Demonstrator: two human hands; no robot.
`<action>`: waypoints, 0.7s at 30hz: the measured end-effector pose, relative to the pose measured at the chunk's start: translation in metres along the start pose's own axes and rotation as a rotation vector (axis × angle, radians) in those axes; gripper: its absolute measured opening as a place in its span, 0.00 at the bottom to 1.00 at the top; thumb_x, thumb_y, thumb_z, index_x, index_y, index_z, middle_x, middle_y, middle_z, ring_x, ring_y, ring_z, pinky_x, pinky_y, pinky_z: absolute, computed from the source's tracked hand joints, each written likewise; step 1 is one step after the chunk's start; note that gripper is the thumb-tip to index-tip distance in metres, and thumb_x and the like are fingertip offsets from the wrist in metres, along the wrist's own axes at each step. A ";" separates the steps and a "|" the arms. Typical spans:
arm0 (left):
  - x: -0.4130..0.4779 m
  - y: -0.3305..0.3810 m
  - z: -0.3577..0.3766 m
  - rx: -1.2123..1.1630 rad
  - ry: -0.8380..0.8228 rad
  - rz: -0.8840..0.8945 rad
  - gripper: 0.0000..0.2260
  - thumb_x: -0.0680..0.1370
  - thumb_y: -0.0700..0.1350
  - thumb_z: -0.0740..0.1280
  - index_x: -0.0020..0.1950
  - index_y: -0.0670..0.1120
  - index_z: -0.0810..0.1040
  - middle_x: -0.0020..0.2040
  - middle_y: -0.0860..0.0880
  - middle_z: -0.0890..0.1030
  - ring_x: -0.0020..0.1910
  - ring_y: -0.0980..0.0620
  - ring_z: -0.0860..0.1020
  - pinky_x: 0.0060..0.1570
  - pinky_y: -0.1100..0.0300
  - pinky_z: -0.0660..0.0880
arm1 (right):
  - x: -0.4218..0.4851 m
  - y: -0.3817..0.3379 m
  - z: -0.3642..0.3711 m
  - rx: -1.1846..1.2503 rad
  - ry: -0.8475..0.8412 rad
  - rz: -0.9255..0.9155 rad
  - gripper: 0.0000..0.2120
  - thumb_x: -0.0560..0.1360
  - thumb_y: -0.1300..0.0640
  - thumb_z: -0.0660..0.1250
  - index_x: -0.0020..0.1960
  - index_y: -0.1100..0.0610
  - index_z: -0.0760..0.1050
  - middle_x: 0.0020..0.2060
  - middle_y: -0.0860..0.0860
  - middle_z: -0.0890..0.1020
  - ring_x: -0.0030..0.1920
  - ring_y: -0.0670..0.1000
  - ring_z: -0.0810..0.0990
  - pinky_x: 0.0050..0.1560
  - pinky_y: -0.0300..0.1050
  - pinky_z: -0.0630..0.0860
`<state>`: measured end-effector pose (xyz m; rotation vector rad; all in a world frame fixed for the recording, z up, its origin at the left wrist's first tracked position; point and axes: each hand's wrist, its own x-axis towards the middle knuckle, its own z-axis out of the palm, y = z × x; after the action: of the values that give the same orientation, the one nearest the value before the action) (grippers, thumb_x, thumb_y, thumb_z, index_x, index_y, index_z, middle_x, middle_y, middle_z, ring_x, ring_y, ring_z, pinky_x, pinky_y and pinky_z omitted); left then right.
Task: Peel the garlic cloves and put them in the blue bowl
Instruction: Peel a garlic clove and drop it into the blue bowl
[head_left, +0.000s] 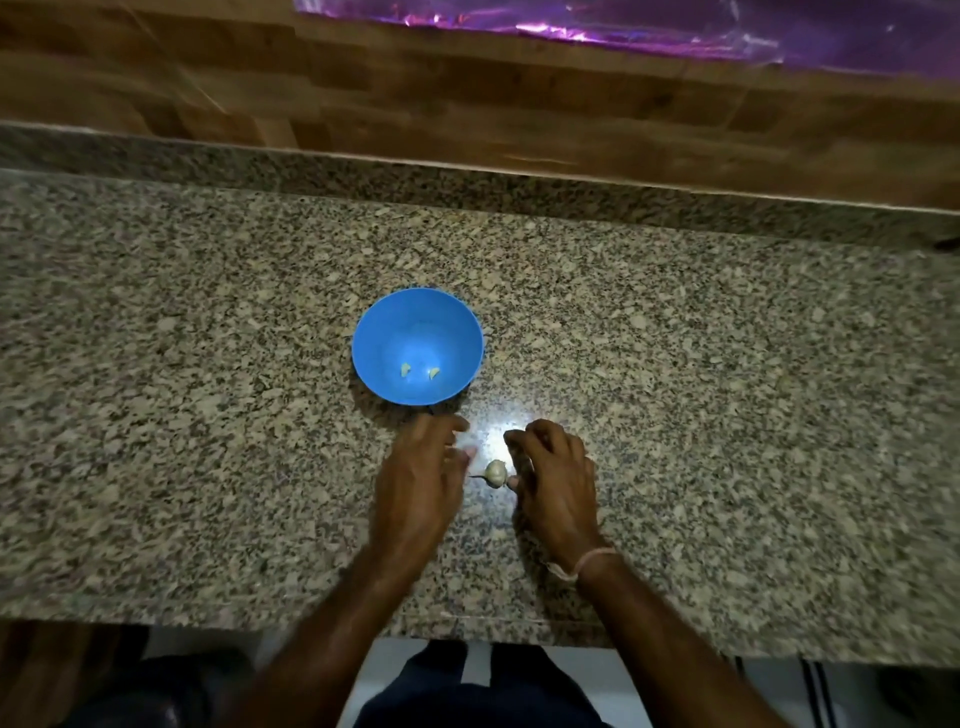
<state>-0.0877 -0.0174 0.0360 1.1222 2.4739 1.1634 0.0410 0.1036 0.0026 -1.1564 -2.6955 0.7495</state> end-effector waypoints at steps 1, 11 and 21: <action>-0.013 0.000 0.012 -0.031 -0.103 0.014 0.12 0.82 0.48 0.68 0.65 0.52 0.78 0.58 0.54 0.75 0.55 0.53 0.77 0.47 0.54 0.77 | 0.000 0.003 -0.001 0.011 -0.007 -0.016 0.27 0.72 0.60 0.78 0.68 0.46 0.77 0.67 0.46 0.73 0.63 0.53 0.70 0.54 0.46 0.63; -0.022 0.005 0.057 -0.638 -0.105 -0.592 0.09 0.81 0.41 0.71 0.59 0.51 0.85 0.50 0.53 0.84 0.49 0.55 0.82 0.50 0.59 0.79 | -0.009 0.029 -0.006 0.560 -0.031 -0.010 0.20 0.77 0.66 0.72 0.65 0.52 0.81 0.63 0.48 0.82 0.65 0.50 0.79 0.66 0.53 0.78; -0.035 0.056 0.049 -1.482 -0.108 -0.952 0.18 0.78 0.45 0.65 0.68 0.43 0.78 0.60 0.40 0.84 0.51 0.51 0.85 0.45 0.63 0.82 | -0.019 0.017 -0.058 1.001 -0.172 0.044 0.12 0.77 0.68 0.74 0.58 0.57 0.85 0.53 0.45 0.87 0.50 0.44 0.85 0.52 0.41 0.82</action>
<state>-0.0102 0.0092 0.0386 -0.3587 1.0325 1.7674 0.0825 0.1231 0.0461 -0.8716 -1.8762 1.9340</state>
